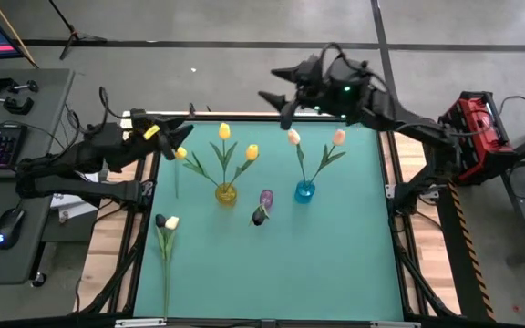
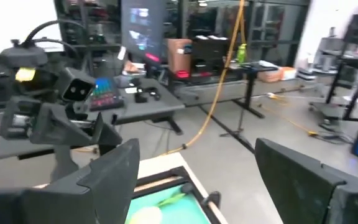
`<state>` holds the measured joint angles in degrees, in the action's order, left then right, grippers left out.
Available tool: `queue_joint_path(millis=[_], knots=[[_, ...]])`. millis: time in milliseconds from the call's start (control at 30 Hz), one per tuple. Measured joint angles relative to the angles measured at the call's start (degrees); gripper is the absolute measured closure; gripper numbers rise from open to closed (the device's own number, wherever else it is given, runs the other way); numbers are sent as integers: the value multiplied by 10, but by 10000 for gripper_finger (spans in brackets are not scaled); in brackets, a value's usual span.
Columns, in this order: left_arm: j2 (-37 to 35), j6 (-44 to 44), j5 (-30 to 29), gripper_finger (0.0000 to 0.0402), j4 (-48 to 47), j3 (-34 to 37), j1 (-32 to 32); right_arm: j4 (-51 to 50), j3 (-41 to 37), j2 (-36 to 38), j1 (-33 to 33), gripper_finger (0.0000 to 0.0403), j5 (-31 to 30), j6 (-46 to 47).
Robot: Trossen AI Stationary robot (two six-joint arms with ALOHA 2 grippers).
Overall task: Sort flowers into vase by color
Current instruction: Put the top black tulip into the purple flower vase
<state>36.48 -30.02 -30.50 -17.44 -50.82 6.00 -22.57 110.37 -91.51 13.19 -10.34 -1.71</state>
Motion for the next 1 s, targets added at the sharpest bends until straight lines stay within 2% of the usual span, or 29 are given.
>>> queue_joint_path(millis=[167,267,367,500,667,833,1000], knots=[[64,-32,-34,117,-169,-96,71,-41,0,27,7,96,-12,14],[123,-24,-17,117,-249,-148,151,-59,0,32,7,96,-12,18],[189,-21,42,117,-299,-172,250,-83,0,32,7,96,-12,25],[271,-15,117,117,-334,-164,368,-129,0,32,7,96,-11,56],[344,-31,138,117,-323,-131,461,-191,0,32,7,96,-10,90],[391,-54,140,117,-314,-88,506,-225,0,32,7,96,-6,107],[422,-58,135,117,-304,-57,504,-234,0,32,7,96,-3,107]])
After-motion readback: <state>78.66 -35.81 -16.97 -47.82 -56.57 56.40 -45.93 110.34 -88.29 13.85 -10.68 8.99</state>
